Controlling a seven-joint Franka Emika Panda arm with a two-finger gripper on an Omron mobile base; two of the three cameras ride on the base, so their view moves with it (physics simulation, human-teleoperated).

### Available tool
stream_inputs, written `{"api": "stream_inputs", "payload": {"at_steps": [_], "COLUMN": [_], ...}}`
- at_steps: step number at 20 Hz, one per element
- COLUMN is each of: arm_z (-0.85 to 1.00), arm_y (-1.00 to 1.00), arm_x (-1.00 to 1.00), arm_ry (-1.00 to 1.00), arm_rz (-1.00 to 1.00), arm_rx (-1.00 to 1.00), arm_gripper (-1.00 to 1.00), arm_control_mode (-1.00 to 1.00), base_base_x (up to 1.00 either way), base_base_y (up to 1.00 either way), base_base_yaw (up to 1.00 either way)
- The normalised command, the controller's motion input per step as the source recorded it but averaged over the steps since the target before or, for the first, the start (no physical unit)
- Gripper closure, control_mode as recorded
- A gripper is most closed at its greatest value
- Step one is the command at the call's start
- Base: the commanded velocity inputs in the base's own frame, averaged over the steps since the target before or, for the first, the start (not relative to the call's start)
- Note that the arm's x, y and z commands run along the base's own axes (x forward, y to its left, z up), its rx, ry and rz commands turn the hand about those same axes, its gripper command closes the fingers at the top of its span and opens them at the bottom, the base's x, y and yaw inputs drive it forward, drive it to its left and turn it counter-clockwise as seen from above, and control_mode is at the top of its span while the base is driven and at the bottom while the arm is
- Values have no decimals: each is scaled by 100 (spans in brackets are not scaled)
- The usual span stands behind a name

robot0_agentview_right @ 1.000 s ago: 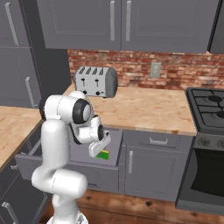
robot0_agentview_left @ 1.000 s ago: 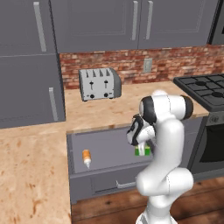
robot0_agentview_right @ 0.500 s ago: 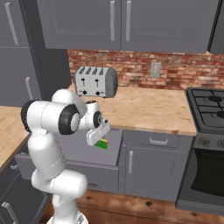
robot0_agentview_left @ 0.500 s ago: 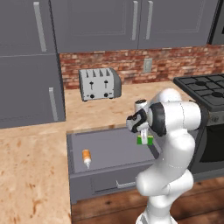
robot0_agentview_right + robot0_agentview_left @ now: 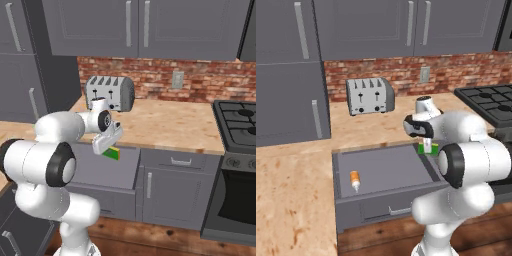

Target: Restock the sink supplies by placing the sponge and soap dispenser on the counter and next to the sink. Make sure the soap dispenser is upright.

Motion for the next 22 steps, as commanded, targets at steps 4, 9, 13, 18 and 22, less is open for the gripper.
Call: {"api": "stream_inputs", "payload": {"at_steps": [4,9,13,18,22], "arm_z": [92,72,20,-3,0], "arm_y": [0,0,0,14,3], "arm_x": [-54,-56,-25,-1,-6], "arm_ry": [0,0,6,4,0], "arm_rz": [-5,-7,-3,4,0], "arm_rx": [0,0,1,-2,-1], "arm_gripper": [100,100,100,100,100], "arm_control_mode": [-100,-100,-100,-100,-100], "base_base_x": [0,0,0,0,0], "base_base_y": [0,0,0,0,0], "base_base_yaw": [0,0,0,0,0]}}
